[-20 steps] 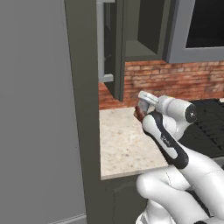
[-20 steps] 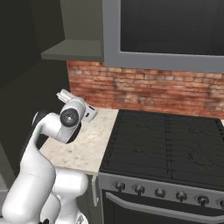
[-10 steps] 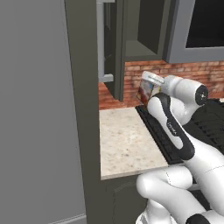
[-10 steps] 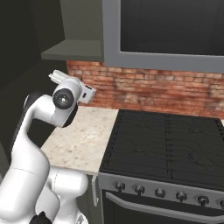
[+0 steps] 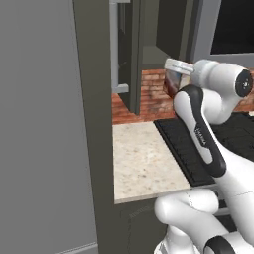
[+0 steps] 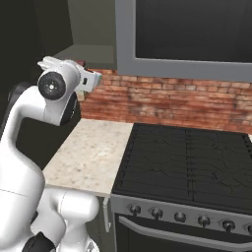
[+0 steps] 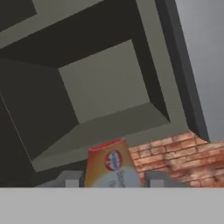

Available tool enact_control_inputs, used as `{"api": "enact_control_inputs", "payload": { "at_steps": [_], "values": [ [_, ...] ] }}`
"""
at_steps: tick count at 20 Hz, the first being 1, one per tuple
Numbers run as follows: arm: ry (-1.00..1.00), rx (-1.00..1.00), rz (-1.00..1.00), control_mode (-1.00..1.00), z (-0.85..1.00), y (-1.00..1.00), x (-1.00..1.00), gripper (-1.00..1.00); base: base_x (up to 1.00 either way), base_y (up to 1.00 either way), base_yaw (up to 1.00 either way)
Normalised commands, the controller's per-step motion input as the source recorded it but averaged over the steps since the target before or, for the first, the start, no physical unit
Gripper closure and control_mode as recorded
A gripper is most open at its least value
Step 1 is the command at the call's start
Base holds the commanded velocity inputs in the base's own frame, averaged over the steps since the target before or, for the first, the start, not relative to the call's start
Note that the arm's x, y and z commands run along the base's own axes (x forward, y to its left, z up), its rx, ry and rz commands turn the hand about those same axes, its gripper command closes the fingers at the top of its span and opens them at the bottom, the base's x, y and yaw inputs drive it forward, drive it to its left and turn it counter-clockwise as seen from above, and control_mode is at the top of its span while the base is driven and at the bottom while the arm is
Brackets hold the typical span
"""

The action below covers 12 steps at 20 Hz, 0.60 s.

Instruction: Pick the boxed food from the counter and place it in the cabinet. Then close the cabinet.

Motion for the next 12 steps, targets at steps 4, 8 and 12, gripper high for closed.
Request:
{"api": "enact_control_inputs", "payload": {
  "at_steps": [4,8,12],
  "values": [
    [0.0,-0.08,0.0,-1.0,0.76,0.06,-0.07,1.0,0.0,0.0,0.0],
    [-0.08,-0.04,0.0,-1.0,0.36,0.03,0.0,1.0,0.0,0.0,0.0],
    [-0.1,0.0,0.0,-1.0,0.13,0.13,0.09,1.0,0.0,0.0,0.0]
  ]
}}
